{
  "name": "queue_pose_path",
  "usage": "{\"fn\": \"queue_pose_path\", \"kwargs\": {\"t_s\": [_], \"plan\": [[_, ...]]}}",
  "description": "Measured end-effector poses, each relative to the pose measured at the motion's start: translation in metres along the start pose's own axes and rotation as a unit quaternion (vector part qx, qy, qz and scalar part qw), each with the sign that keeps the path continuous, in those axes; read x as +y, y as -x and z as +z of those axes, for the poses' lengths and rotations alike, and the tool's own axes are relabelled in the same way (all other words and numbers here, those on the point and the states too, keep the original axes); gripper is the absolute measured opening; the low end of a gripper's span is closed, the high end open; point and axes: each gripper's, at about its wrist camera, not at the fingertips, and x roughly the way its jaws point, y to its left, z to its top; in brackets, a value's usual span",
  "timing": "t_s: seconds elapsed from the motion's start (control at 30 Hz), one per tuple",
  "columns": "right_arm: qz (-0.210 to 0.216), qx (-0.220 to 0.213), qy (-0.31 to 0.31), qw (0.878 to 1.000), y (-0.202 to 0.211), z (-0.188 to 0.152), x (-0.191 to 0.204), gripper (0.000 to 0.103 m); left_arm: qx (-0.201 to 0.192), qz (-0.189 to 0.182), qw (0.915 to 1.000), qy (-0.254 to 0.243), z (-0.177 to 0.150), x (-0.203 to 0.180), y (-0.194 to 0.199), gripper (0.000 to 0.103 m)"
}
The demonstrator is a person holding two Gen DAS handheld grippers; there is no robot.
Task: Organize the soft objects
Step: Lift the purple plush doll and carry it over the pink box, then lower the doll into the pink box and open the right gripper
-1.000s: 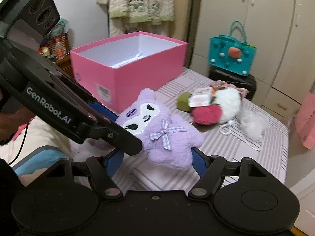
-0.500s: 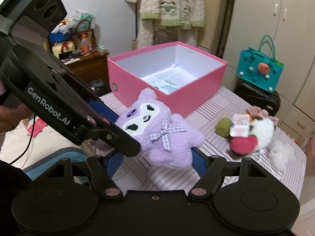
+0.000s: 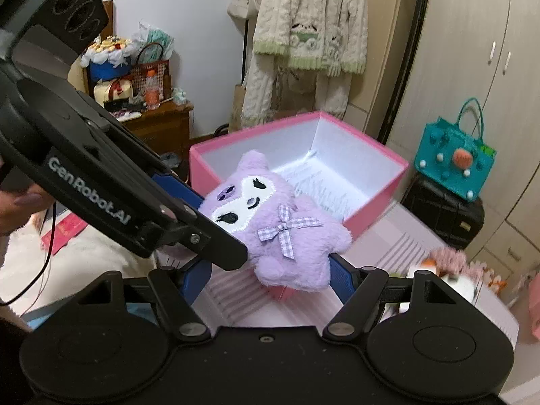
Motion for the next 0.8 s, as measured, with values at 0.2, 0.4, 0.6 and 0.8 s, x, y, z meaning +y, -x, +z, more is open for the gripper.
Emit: {"fn": "queue_pose_path", "kwargs": {"t_s": [0.2, 0.4, 0.6, 0.8], "plan": [[-0.008, -0.02, 0.0, 1.0, -0.015, 0.04, -0.021, 0.078, -0.037, 0.007, 0.9993, 0.002, 0.038, 0.018, -0.005, 0.045], [-0.003, -0.034, -0.002, 0.999, -0.042, 0.069, -0.051, 0.076, -0.051, 0.006, 0.9983, 0.029, 0.073, 0.045, -0.023, 0.045], [0.008, -0.026, -0.01, 1.0, -0.08, 0.09, -0.079, 0.072, -0.04, 0.023, 0.9963, 0.073, 0.106, 0.076, -0.056, 0.045], [-0.001, -0.01, -0.007, 1.0, -0.117, 0.101, -0.093, 0.068, -0.009, 0.031, 0.9929, 0.115, 0.128, 0.105, -0.091, 0.045]]}}
